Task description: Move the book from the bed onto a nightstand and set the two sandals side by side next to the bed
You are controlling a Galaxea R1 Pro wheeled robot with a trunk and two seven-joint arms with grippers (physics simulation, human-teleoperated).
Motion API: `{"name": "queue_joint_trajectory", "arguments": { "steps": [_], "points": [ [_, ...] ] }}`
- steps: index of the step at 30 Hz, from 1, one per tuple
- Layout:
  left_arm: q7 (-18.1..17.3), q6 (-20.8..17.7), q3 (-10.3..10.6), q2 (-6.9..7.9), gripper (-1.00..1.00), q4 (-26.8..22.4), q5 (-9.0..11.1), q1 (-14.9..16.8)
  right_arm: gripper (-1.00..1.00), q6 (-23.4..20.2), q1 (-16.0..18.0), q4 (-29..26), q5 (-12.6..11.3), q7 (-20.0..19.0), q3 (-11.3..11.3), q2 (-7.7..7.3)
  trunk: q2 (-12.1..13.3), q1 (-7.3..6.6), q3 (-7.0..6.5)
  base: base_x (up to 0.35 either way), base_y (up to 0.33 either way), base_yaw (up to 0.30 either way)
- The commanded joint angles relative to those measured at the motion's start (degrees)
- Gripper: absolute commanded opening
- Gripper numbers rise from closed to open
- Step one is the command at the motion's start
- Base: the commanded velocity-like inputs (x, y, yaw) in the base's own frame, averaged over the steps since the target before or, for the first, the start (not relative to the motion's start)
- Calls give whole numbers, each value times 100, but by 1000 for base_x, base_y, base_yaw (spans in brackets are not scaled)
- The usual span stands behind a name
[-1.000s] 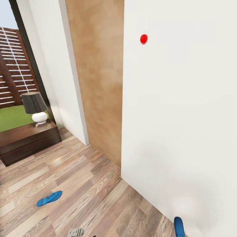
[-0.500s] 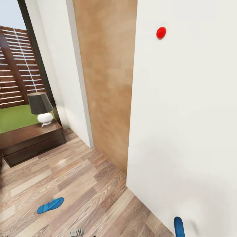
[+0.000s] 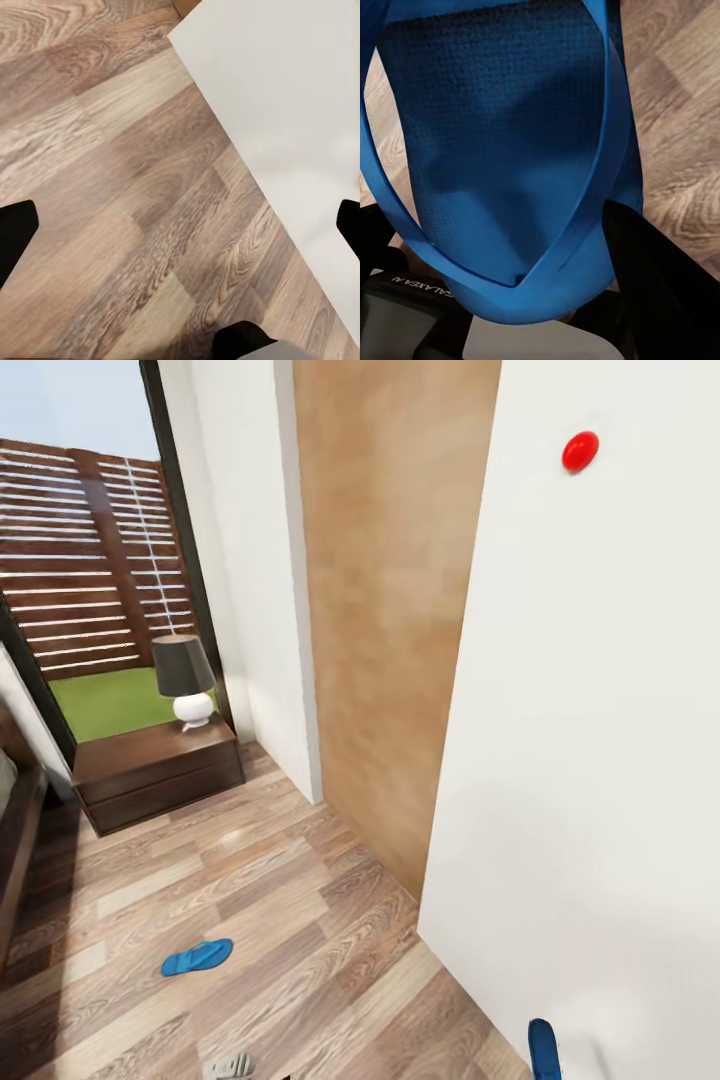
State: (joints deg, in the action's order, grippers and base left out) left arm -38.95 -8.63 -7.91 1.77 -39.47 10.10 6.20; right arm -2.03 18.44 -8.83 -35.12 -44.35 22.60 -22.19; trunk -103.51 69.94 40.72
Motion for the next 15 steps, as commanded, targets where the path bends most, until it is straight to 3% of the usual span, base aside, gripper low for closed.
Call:
{"name": "queue_joint_trajectory", "arguments": {
  "steps": [1, 10, 15],
  "points": [
    [-25, -60, -9, -1, 100, 1, 53, 4, -100, -25, 2, -5, -65, -4, 34, -4, -3, -1, 5, 0, 0, 292],
    [-25, -60, -9, -1, 100, 1, 53, 4, -100, -25, 2, -5, -65, -4, 34, -5, -3, -1, 5, 2, 0, 286],
    [-25, -60, -13, -1, 100, 1, 53, 4, -100, -25, 2, -5, -65, -11, 34, -8, -3, -1, 5, 194, 0, 79]
  ]
}}
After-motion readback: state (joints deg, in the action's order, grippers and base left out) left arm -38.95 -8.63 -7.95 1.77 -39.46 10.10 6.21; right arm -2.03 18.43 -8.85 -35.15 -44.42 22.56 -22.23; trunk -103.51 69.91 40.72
